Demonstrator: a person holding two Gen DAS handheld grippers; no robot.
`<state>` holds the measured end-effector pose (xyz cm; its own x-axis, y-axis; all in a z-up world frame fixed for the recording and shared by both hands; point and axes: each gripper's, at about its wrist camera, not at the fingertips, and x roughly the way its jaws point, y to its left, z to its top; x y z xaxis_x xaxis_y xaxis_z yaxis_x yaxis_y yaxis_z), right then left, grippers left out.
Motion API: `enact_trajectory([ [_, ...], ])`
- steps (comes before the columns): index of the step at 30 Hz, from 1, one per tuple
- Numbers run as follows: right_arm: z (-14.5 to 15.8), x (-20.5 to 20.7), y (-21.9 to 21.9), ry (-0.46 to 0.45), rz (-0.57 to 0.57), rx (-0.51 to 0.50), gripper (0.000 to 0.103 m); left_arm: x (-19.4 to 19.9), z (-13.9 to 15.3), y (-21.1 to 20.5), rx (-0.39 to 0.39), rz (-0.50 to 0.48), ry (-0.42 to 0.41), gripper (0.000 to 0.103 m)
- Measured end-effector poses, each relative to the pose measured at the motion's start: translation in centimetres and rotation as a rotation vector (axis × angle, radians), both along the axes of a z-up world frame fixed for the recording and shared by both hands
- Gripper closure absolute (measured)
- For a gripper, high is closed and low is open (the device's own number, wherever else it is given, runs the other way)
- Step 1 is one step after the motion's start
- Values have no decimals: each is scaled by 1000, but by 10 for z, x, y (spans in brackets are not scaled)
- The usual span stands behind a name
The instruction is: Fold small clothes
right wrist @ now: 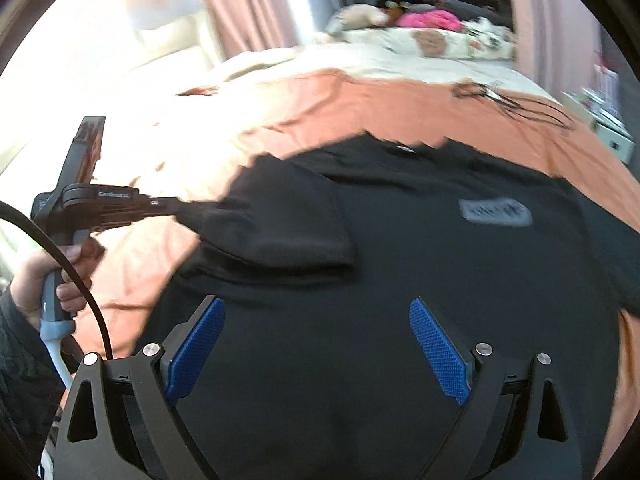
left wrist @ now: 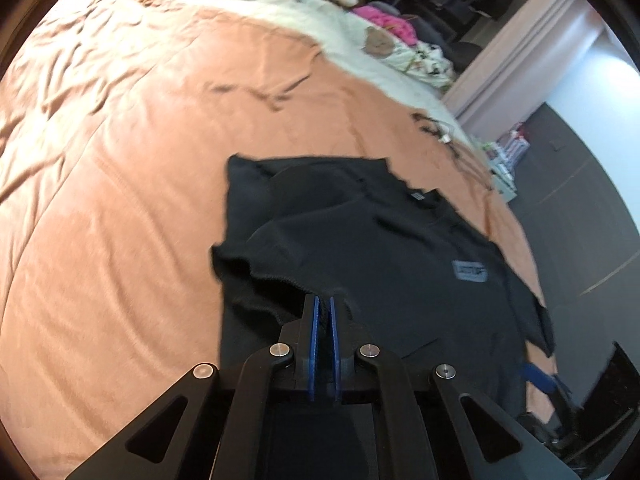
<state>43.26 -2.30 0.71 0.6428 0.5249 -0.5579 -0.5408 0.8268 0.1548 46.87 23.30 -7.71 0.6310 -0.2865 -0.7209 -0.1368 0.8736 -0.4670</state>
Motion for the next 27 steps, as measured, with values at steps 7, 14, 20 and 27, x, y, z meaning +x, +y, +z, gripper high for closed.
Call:
enact_trajectory([
  [7,0,27,38,-46,157,16,17,11,31,-13,-11,-46,-55,98],
  [14,-9,55,58,-66,242,40,27,15,44,-22,-38,-79,-76,98],
  [20,-18,78,71,-57,286,53,73,20,43,-19,-111,-86,-80,98],
  [27,-10,104,56,-57,187,90,102,18,42,10,-173,23,-66,97],
])
